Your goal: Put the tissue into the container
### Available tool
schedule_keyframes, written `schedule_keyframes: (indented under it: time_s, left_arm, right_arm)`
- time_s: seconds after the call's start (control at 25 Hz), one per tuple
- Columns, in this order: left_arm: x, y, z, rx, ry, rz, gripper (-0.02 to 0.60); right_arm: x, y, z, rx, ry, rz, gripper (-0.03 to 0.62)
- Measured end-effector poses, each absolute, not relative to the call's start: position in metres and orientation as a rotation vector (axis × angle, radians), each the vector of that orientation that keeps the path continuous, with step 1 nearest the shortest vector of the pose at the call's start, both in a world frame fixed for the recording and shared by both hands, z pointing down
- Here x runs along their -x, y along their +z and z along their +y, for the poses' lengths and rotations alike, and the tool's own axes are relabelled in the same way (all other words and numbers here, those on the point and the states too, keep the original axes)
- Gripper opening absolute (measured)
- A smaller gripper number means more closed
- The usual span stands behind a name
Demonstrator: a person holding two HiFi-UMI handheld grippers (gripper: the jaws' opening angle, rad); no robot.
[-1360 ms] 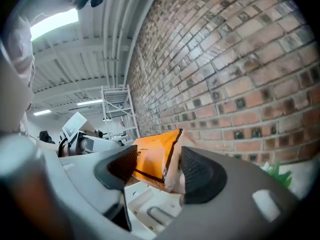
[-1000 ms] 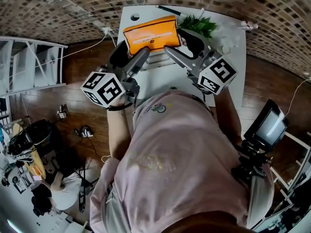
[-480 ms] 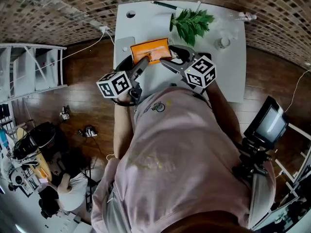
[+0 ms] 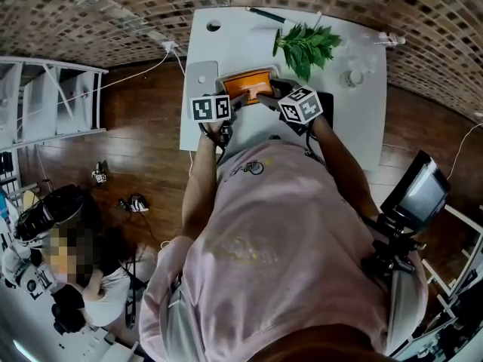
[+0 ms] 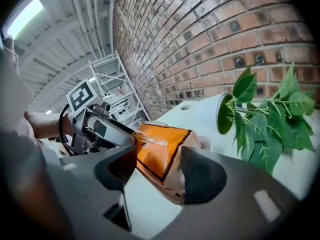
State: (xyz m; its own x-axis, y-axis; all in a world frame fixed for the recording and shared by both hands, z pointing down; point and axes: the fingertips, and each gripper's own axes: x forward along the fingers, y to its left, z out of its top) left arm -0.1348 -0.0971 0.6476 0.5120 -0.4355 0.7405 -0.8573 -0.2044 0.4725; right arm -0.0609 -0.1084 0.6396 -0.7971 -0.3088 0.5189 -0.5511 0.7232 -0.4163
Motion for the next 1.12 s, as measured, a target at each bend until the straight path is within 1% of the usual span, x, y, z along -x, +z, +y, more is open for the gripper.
schedule_keyframes:
  time_s: [0.16, 0.24, 0.28, 0.36, 0.4, 0.48, 0.64, 0.68, 0.76, 0.8, 0.96, 1.04, 1.12]
  left_arm:
    - [0.135, 0.655, -0.095, -1.816, 0.624, -1.086, 0.334]
    - [0.136, 0.654, -0.095, -1.803, 0.618, -1.092, 0.335]
    - [0.136, 0.652, -0.095, -1.798, 0.604, -1.095, 0.348]
    - [0.136, 0.642, -0.095, -1.809, 0.565, -1.112, 0.418]
    - [0.137, 0.635, -0.095, -1.820, 0.542, -1.123, 0.420]
    - [0.144, 0.616, -0.094, -1.848, 0.485, -1.144, 0.443]
    - [0.170, 0.553, -0.086, -1.949, 0.256, -1.230, 0.443]
    - [0.177, 0.536, -0.083, -1.980, 0.182, -1.257, 0.434]
    - [0.190, 0.521, -0.074, -2.001, 0.095, -1.288, 0.361]
    - [0.193, 0.529, -0.067, -1.983, 0.098, -1.288, 0.350]
    - [0.195, 0.579, -0.034, -1.890, 0.256, -1.282, 0.346]
    - [0.190, 0.588, -0.025, -1.905, 0.318, -1.270, 0.296]
    - [0.184, 0.595, -0.021, -1.913, 0.379, -1.255, 0.291]
  right_arm:
    - [0.060, 0.643, -0.108, -0.663, 0.788, -2.479, 0.264]
    - [0.060, 0.643, -0.105, -0.638, 0.709, -2.458, 0.264]
    - [0.058, 0.643, -0.104, -0.630, 0.643, -2.445, 0.264]
    - [0.052, 0.643, -0.103, -0.627, 0.548, -2.432, 0.265]
    - [0.050, 0.640, -0.103, -0.630, 0.540, -2.439, 0.265]
    - [0.042, 0.628, -0.105, -0.649, 0.550, -2.465, 0.265]
    - [0.012, 0.580, -0.107, -0.742, 0.567, -2.575, 0.265]
    - [0.003, 0.566, -0.107, -0.784, 0.595, -2.619, 0.264]
    - [-0.014, 0.557, -0.101, -0.871, 0.658, -2.646, 0.258]
    - [-0.020, 0.566, -0.094, -0.895, 0.672, -2.612, 0.256]
    - [-0.027, 0.626, -0.048, -0.855, 0.714, -2.424, 0.253]
    - [-0.024, 0.641, -0.035, -0.816, 0.709, -2.378, 0.253]
    - [-0.023, 0.648, -0.031, -0.787, 0.665, -2.343, 0.253]
